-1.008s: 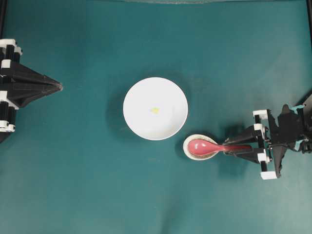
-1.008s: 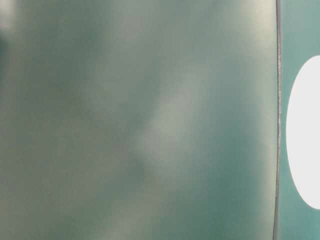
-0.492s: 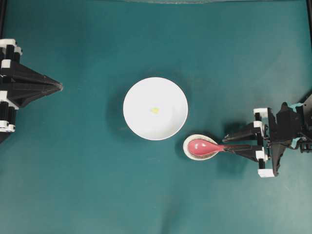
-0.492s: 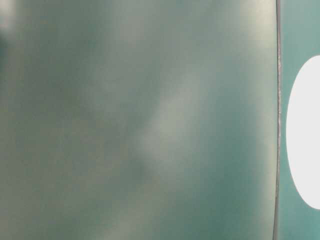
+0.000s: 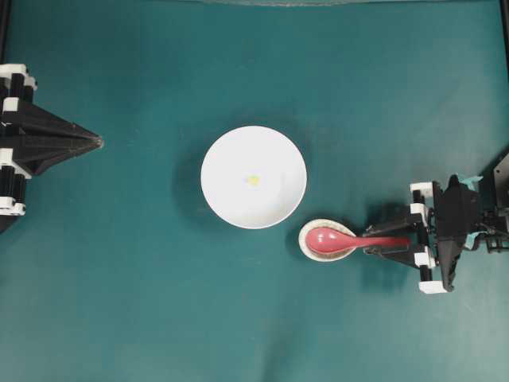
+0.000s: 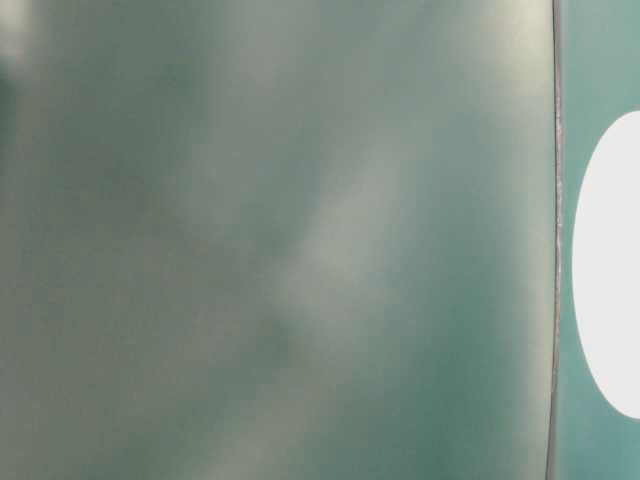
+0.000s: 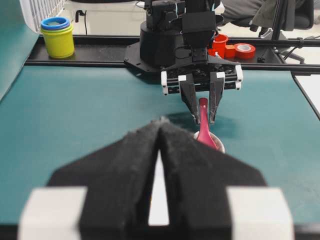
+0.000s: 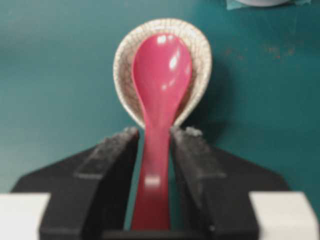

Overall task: Scoop the yellow hexagonal prism block from the bowl with a spoon using the right arm.
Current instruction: 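Lower the right gripper and close it on the pink spoon handle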

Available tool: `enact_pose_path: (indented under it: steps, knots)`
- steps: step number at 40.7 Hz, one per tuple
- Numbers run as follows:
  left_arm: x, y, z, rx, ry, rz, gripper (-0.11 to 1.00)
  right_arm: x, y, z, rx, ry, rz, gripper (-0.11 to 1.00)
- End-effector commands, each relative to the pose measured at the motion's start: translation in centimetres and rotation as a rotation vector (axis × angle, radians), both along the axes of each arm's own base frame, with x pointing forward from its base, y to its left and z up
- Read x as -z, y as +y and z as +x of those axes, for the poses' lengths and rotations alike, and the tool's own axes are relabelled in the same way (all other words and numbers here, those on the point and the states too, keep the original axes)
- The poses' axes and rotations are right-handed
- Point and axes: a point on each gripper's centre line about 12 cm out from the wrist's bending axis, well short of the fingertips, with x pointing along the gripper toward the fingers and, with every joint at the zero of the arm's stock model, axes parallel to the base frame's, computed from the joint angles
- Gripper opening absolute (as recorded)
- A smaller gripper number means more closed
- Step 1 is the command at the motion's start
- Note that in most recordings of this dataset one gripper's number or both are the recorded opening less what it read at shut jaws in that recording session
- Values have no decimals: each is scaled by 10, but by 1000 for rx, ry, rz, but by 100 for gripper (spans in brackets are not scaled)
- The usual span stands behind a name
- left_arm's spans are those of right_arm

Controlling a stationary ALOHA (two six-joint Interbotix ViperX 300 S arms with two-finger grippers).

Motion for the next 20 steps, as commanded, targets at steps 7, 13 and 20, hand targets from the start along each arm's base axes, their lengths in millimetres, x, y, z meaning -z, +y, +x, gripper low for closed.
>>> enact_pose_path:
  steps: [7, 13, 20]
  knots:
    - [-7, 0, 2, -1, -17, 2, 5, -2, 2, 1, -8, -8, 0, 39]
    - [-7, 0, 2, 1, -15, 5, 5, -2, 2, 1, -6, -7, 0, 39]
    - [-7, 0, 2, -1, -15, 5, 5, -1, 1, 1, 1, -3, 2, 39]
